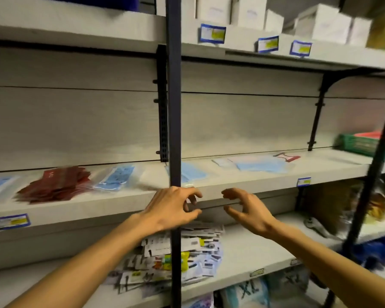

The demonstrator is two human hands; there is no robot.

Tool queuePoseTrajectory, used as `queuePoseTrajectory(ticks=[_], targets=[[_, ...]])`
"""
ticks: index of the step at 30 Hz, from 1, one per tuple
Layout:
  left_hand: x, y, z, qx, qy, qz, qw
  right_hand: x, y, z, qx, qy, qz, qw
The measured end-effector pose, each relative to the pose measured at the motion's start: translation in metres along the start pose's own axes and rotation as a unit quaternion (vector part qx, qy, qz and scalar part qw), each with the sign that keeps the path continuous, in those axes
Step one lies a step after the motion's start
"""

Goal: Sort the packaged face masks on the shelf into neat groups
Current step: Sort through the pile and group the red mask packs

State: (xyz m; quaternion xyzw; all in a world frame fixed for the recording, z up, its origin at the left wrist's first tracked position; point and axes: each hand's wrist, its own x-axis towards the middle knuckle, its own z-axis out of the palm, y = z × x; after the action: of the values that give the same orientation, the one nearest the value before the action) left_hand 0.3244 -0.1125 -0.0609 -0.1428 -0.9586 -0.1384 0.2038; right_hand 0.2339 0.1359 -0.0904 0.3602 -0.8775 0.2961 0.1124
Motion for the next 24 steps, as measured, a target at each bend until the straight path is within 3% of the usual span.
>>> queuePoseTrajectory(ticks=[12,20,24], targets=[[0.122,0.115,0.083,0.109,-0.029,0.013,0.994,-0.020,0.150,-0.097,-0.073,0.035,0.008,0.997],[0.189,0.112,0.108,0.170,-0.019,0.002,0.985,0.004,0.204,-0.110,-0.079,0.053,0.008,0.995],[0.225,0.096,0.125,0.171,-0.015,-0.003,0.985,0.034,0.230,-0.114,-0.035,0.126,-0.017,0.991]])
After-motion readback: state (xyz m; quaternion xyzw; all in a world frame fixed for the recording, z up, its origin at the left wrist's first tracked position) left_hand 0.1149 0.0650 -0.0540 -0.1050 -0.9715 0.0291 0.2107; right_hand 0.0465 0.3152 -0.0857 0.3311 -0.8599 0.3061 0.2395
